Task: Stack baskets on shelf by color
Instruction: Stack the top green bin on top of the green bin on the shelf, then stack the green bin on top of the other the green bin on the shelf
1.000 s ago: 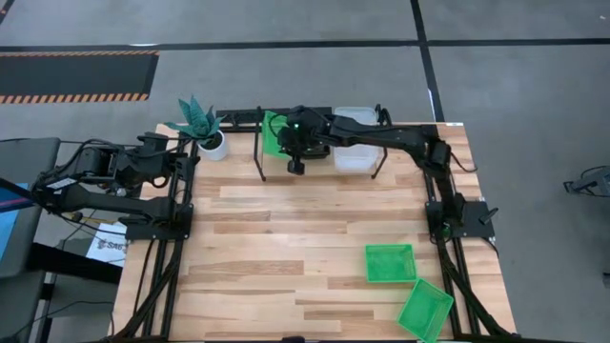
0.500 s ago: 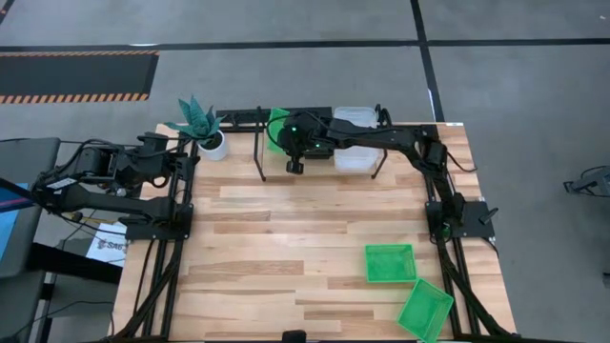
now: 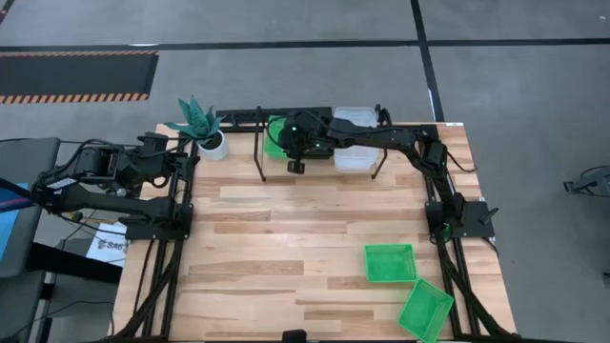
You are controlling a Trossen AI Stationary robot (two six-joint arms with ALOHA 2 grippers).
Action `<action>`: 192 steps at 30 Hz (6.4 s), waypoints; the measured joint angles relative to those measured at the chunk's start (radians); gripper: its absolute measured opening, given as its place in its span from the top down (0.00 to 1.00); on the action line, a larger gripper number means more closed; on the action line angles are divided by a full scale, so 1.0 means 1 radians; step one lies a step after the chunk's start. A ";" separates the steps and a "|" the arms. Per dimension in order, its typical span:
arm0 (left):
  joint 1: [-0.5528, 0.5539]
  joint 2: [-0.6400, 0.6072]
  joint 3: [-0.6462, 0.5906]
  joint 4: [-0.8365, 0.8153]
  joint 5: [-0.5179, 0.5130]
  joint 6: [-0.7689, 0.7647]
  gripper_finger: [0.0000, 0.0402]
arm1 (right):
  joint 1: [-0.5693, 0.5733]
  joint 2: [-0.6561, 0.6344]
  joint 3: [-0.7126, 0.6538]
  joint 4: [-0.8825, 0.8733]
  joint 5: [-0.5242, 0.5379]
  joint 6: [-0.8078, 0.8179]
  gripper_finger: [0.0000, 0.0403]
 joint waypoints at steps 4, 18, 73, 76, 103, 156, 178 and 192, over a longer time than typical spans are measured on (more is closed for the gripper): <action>0.000 0.000 0.000 0.000 0.000 -0.002 0.41 | 0.004 -0.004 0.018 -0.025 0.020 0.000 0.63; 0.000 0.000 0.000 0.000 0.011 0.012 0.41 | 0.216 -0.046 0.368 -1.097 0.055 0.766 0.51; 0.000 0.000 0.000 -0.032 0.060 0.061 0.41 | 0.631 -0.348 -0.268 -0.438 0.032 1.338 0.99; 0.000 0.000 0.000 -0.033 0.060 0.061 0.41 | 0.524 -0.382 -0.174 -0.355 0.041 1.132 0.99; 0.000 0.000 0.000 -0.062 0.019 -0.033 0.41 | -0.013 -0.077 0.043 0.038 0.004 0.152 0.99; 0.000 0.000 0.000 -0.085 0.011 -0.097 0.41 | 0.007 0.082 0.179 -0.215 0.122 0.058 0.62; 0.000 0.000 0.000 -0.085 0.011 -0.045 0.41 | 0.392 -0.134 0.249 -1.054 0.167 1.033 0.43; 0.001 0.000 0.000 -0.084 0.072 -0.031 0.41 | 1.085 -0.486 -0.393 -0.981 -0.049 1.924 0.43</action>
